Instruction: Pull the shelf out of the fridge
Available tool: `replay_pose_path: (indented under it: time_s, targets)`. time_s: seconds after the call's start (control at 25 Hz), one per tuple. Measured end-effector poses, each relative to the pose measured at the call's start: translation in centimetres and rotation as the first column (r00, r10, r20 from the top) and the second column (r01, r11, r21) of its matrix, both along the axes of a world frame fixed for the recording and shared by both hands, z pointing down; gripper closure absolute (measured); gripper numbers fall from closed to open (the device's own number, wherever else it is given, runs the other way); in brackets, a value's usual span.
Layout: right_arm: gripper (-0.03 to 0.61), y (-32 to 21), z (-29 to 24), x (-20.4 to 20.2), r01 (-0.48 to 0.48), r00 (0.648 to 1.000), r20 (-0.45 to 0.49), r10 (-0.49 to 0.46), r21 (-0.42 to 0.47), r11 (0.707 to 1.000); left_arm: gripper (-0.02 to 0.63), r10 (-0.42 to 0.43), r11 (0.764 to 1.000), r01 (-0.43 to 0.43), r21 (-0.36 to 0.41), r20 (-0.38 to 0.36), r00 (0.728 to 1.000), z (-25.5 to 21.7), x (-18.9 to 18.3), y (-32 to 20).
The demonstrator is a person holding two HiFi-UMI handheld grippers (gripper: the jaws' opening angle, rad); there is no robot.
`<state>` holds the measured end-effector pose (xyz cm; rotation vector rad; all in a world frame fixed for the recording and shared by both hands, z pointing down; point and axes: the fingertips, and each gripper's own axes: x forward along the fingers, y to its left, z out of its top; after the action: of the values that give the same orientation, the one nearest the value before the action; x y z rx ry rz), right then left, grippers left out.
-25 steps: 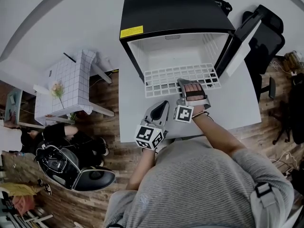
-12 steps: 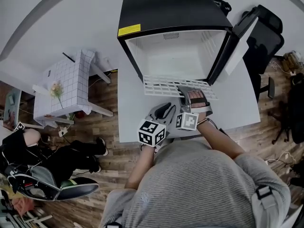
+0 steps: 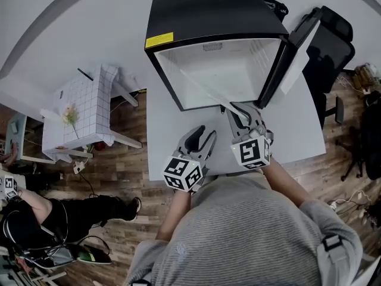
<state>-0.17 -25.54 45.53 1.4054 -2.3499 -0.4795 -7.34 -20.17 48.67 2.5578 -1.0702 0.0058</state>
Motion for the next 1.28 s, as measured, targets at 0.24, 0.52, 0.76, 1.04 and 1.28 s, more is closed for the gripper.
replay_pose_path:
  time_s: [0.24, 0.52, 0.76, 1.04, 1.28]
  targets:
    - [0.545, 0.9, -6.2, 2.5, 0.062, 0.918, 0.396, -0.037, -0.052, 0.997, 0.46, -0.017, 0.999, 0.018, 0.03, -0.024, 1.0, -1.1, -0.2, -0.4]
    - [0.545, 1.4, -8.2, 4.3, 0.067, 0.873, 0.486, -0.037, -0.043, 0.997, 0.462, -0.004, 0.991, 0.008, 0.131, -0.033, 0.999, -3.1, 1.0, -0.8]
    - [0.545, 1.1, -10.2, 4.6, 0.064, 0.871, 0.489, -0.055, -0.001, 0.998, 0.479, -0.004, 0.98, 0.008, 0.2, -0.018, 1.0, -4.9, 1.3, -2.3]
    - [0.545, 1.2, -11.9, 5.0, 0.058, 0.865, 0.497, -0.069, 0.036, 0.998, 0.603, 0.013, 0.954, -0.008, 0.298, -0.013, 1.0, -6.7, 1.8, -2.2]
    - [0.545, 0.9, -12.7, 5.1, 0.065, 0.855, 0.513, -0.078, 0.042, 0.997, 0.603, 0.04, 0.942, -0.035, 0.333, -0.008, 0.999, -7.6, 2.6, -2.3]
